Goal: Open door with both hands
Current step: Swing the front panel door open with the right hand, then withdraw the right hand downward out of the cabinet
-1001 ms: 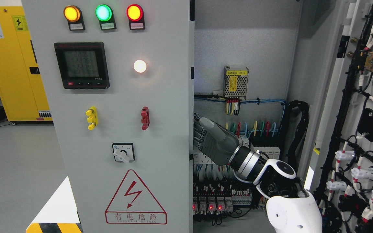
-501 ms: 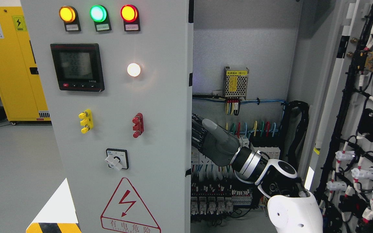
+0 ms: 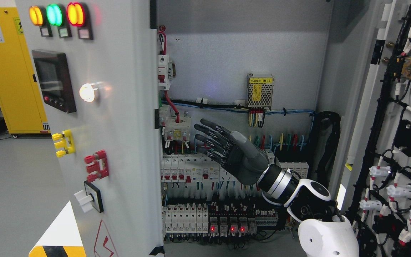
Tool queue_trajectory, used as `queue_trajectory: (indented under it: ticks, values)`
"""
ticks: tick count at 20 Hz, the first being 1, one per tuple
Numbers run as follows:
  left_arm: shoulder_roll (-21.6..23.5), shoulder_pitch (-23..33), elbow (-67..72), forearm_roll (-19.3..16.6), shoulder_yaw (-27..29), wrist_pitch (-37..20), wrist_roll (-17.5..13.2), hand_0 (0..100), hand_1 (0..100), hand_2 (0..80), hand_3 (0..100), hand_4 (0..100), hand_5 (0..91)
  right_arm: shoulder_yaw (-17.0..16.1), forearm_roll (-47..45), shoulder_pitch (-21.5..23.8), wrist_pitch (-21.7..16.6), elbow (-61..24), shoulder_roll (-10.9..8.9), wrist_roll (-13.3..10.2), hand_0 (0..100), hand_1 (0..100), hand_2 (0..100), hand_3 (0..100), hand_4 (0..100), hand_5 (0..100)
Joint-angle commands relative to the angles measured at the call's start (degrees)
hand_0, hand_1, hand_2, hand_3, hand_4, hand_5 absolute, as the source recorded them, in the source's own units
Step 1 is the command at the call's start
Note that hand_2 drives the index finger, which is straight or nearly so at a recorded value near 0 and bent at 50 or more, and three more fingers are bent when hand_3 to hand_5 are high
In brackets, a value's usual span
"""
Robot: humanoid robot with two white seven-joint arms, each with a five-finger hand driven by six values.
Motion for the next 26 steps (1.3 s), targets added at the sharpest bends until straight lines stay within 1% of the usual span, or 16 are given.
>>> queue_trajectory:
  ticks: [1, 3, 5, 7, 12, 16, 18, 21, 26]
  values:
    - [1.5, 0.0, 0.0, 0.0, 0.0, 0.0, 0.0, 12, 56, 0.0, 0, 0, 0.0, 4.5, -1.3, 3.4, 0.1, -5.7, -0.54, 0.0, 0, 50, 4, 0, 0, 0]
    - [1.5, 0.0, 0.0, 0.0, 0.0, 0.0, 0.0, 12, 56, 0.0, 0, 0, 0.0, 6.9, -1.2, 5.7, 0.1, -8.6, -0.54, 0.0, 0, 50, 4, 0, 0, 0]
    - [1.5, 0.0, 0.0, 0.0, 0.1, 0.0, 0.0, 12, 56, 0.0, 0, 0, 0.0, 8.4, -1.1, 7.2, 0.1, -10.3, -0.54, -0.1, 0, 50, 4, 0, 0, 0]
    - [1.5, 0.0, 0.0, 0.0, 0.0, 0.0, 0.0, 12, 56, 0.0, 0, 0, 0.0, 10.9, -0.9, 9.3, 0.0, -12.5, -0.54, -0.1, 0, 50, 4, 0, 0, 0]
    - [1.5, 0.0, 0.0, 0.0, 0.1, 0.0, 0.0, 12, 56, 0.0, 0, 0, 0.0, 15.7, -0.6, 13.2, 0.0, -16.8, -0.54, -0.4, 0, 50, 4, 0, 0, 0]
    - [1.5, 0.0, 0.0, 0.0, 0.1, 0.0, 0.0, 12, 56, 0.0, 0, 0, 0.0, 19.8, 3.5, 16.5, -0.7, -18.2, -0.36, -0.6, 0, 50, 4, 0, 0, 0]
    - [1.4, 0.0, 0.0, 0.0, 0.1, 0.0, 0.0, 12, 56, 0.0, 0, 0, 0.0, 20.4, 5.0, 17.4, -2.0, -18.8, 0.16, -0.6, 0, 50, 4, 0, 0, 0]
    - [1.4, 0.0, 0.0, 0.0, 0.1, 0.0, 0.0, 12, 56, 0.0, 0, 0, 0.0, 23.0, 5.5, 18.5, -7.4, -19.3, -0.10, -0.6, 0, 50, 4, 0, 0, 0]
    - [1.4, 0.0, 0.0, 0.0, 0.1, 0.0, 0.0, 12, 56, 0.0, 0, 0, 0.0, 26.6, 7.0, 20.1, -7.3, -20.3, 0.08, -0.5, 0, 50, 4, 0, 0, 0]
